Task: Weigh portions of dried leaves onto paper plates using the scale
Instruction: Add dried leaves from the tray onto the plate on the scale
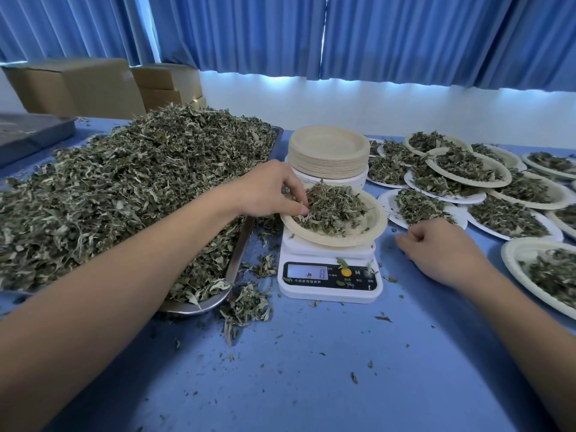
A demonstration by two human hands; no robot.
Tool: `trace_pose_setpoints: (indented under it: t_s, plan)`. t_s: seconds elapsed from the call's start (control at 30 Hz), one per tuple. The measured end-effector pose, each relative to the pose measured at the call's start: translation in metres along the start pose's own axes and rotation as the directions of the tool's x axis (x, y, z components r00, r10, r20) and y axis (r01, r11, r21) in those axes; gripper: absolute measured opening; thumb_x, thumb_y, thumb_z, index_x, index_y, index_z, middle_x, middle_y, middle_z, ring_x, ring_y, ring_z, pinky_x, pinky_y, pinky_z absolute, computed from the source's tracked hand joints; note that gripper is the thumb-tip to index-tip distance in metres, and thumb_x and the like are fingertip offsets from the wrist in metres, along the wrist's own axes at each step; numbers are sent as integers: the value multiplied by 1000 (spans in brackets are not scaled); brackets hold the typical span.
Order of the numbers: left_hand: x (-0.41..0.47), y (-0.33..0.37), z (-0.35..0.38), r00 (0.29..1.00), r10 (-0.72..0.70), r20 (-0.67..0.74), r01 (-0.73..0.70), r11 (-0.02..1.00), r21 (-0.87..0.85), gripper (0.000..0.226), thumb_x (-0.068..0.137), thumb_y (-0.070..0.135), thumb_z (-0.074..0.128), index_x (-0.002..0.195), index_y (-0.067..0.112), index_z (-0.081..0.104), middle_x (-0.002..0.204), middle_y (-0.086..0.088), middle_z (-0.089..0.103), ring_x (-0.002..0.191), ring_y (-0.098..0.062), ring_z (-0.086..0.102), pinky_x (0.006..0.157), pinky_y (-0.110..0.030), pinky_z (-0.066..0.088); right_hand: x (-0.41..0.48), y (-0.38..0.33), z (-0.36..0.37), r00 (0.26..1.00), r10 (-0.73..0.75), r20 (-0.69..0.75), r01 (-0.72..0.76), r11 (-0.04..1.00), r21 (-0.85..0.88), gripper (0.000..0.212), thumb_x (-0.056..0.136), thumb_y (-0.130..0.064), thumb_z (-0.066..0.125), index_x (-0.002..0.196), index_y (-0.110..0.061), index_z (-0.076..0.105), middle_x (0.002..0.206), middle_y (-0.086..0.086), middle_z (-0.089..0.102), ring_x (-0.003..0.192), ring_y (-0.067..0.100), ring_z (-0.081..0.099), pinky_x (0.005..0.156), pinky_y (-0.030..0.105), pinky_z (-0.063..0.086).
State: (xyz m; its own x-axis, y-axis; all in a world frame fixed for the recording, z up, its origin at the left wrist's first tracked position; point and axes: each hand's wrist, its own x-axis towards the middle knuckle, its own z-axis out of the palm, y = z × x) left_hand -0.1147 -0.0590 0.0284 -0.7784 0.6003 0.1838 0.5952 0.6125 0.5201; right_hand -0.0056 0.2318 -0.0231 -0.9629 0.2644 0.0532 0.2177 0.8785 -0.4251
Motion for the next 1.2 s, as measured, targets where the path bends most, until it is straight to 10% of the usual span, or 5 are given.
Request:
trace_pose_setpoints:
  t_s: [0.27,0.5,0.7,1.2]
  plan:
    - [0,-1,-7,986,-26,-163,16,998,-60,4,85,22,79,86,18,78,98,6,64,85,-10,58,77,-26,45,1,1,0,1000,-20,-5,20,1000,-7,47,99,-34,58,61,-19,35,53,0,33,53,22,33,55,31,30]
    - [-3,-27,-37,863,-287,-416,302,953,-32,10,92,21,72,83,20,76,85,10,70,64,-4,57,62,-20,46,1,3,0,999,-34,-1,34,999,1,45,100,-34,58,62,-18,37,54,2,35,53,23,34,55,32,31]
    - [-3,-57,-37,785,-583,-210,619,729,290,19,90,13,74,97,-4,71,101,-15,71,96,-32,68,80,-38,56,1,2,0,1000,-31,1,31,1000,-5,44,99,-32,58,63,-17,38,54,3,36,54,23,34,56,33,32]
    - [-1,-44,-30,813,-558,-165,582,782,222,16,90,9,74,102,-1,74,111,-9,72,85,-20,65,72,-31,52,0,0,-1,999,-36,10,36,999,-1,46,100,-32,59,63,-17,35,54,2,34,53,23,34,56,32,31]
